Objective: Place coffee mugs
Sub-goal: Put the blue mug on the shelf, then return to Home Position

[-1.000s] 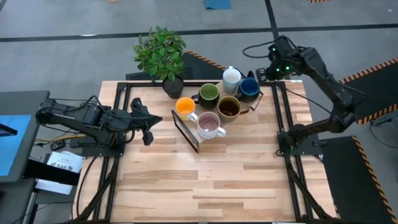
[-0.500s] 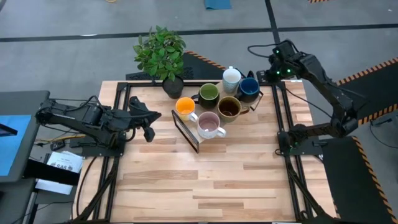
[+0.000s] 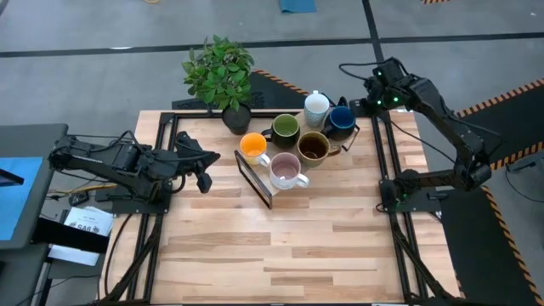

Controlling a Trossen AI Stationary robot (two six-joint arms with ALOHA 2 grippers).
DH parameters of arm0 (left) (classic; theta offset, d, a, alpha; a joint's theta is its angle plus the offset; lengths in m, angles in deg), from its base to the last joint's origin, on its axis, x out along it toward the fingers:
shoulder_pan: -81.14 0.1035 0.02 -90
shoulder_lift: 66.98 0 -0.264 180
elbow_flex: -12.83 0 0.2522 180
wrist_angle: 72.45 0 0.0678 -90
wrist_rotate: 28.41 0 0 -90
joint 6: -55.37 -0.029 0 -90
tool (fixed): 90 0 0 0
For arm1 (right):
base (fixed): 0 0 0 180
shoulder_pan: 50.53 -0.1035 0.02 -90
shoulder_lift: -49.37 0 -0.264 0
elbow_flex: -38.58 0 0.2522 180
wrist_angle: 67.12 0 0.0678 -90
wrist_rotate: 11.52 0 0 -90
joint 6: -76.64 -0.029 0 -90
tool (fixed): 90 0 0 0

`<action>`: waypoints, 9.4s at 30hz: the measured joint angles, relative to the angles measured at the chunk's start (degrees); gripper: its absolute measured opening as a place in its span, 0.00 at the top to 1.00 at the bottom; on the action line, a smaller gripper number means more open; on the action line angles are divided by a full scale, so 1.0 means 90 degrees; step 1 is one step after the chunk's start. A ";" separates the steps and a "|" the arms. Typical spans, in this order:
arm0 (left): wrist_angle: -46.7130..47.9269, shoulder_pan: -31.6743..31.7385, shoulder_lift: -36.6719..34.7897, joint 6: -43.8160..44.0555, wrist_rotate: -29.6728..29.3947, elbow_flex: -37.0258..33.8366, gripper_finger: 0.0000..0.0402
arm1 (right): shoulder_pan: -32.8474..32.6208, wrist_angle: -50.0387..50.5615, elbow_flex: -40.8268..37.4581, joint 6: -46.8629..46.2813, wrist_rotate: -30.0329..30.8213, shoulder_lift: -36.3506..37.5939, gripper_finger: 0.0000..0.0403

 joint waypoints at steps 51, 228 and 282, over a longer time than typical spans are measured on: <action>-0.2971 0.1817 -0.4780 -0.0428 0.3334 -0.3779 1.00 | -0.4211 -0.2237 0.0284 -0.0847 0.0770 0.1576 0.95; -0.4046 0.1290 -0.5627 -0.0889 0.4065 -0.6475 1.00 | -0.7451 -0.6781 -0.8126 -0.1126 0.1423 0.7594 0.90; -0.4046 0.1290 -0.5627 -0.0889 0.4065 -0.6475 1.00 | -0.7451 -0.6764 -0.8133 -0.1126 0.1438 0.7594 0.89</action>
